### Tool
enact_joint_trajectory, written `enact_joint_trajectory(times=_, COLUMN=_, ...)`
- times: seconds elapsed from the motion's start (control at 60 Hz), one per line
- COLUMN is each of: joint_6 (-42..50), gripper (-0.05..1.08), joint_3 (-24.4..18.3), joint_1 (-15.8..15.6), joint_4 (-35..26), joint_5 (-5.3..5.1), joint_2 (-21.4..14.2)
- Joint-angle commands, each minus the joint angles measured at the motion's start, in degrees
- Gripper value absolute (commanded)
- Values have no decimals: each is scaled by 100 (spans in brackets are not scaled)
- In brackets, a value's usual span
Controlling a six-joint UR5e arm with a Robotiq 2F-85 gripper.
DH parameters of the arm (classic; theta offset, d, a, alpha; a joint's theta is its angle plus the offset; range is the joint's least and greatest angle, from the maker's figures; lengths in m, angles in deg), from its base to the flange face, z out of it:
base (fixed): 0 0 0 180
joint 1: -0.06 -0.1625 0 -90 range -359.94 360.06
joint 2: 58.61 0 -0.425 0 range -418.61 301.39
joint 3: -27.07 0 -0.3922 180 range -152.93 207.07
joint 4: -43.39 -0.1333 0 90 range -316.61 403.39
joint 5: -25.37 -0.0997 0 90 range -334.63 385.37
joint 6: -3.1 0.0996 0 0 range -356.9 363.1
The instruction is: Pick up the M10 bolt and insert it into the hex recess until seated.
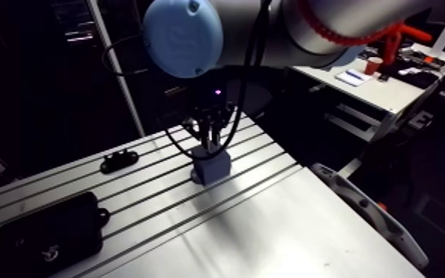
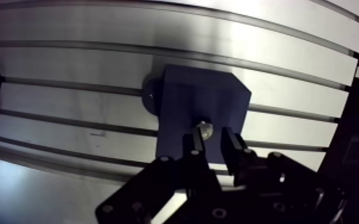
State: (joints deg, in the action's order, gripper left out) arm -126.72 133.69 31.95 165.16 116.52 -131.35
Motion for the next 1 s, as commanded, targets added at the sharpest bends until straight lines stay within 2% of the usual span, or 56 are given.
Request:
enact_joint_trajectory(times=0.017, joint_6=29, gripper=69, joint_3=13, joint_1=2, joint_4=9, joint_5=4, joint_2=27)
enact_joint_trajectory(times=1.0, joint_6=57, gripper=66, joint_3=57, joint_1=-7, joint_4=27, joint_5=12, joint_2=20)
